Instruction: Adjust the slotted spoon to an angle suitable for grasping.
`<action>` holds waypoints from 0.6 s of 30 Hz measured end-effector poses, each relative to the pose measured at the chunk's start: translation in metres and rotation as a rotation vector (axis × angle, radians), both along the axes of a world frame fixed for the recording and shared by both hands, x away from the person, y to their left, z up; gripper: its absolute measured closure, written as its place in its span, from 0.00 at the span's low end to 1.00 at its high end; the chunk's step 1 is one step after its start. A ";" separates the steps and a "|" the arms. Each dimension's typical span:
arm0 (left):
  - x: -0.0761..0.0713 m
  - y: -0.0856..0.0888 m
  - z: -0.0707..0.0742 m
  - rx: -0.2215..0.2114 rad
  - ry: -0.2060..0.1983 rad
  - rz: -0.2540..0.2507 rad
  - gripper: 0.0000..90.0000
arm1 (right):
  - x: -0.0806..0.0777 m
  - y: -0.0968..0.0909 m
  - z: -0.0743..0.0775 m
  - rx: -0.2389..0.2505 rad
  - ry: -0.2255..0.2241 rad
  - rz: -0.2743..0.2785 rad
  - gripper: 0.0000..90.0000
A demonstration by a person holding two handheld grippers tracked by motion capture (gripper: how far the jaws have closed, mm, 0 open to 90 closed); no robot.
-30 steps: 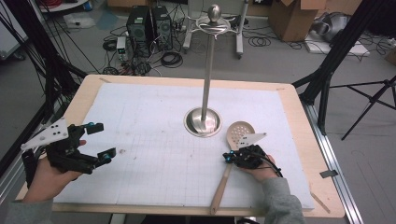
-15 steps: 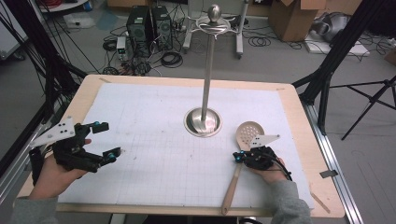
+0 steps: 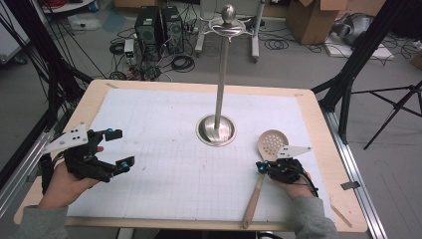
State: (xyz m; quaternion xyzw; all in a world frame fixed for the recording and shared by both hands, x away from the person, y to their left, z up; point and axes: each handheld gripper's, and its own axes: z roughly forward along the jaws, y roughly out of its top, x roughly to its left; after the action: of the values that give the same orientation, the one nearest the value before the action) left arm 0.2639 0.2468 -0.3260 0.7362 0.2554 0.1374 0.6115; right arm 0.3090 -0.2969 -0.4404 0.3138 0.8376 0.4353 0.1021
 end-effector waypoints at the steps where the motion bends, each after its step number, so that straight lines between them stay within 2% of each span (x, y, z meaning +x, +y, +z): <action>1: 0.000 0.000 0.000 0.001 0.001 -0.003 0.02 | 0.000 0.000 0.000 0.000 0.000 0.000 1.00; 2: 0.001 0.000 0.000 -0.003 0.002 -0.001 0.02 | -0.006 -0.002 0.006 0.037 -0.014 0.002 1.00; 3: 0.002 0.000 0.000 -0.001 0.001 -0.003 0.02 | -0.006 -0.002 0.006 0.037 -0.014 0.002 1.00; 4: 0.003 -0.001 0.000 -0.003 0.003 -0.004 0.02 | -0.014 -0.004 0.011 0.044 -0.030 0.019 1.00; 7: 0.004 -0.002 0.000 -0.002 0.001 -0.006 0.02 | -0.022 -0.004 0.014 0.034 -0.030 0.032 1.00; 9: 0.004 -0.004 0.001 -0.005 0.001 -0.012 0.02 | -0.034 -0.004 0.016 0.039 -0.029 0.054 1.00; 11: 0.004 -0.004 0.001 -0.006 -0.001 -0.015 0.02 | -0.037 -0.004 0.016 0.034 -0.029 0.056 1.00; 12: 0.004 -0.004 0.003 -0.010 -0.002 -0.014 0.02 | -0.044 -0.004 0.015 0.023 -0.017 0.062 1.00; 18: 0.004 -0.002 0.004 -0.019 -0.008 -0.013 0.02 | -0.057 -0.010 0.010 0.022 0.003 0.067 1.00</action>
State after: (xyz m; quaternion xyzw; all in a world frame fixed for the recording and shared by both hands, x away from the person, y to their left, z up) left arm 0.2682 0.2447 -0.3216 0.7313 0.2496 0.1339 0.6205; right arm 0.2520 -0.3070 -0.4302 0.2875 0.8429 0.4473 0.0827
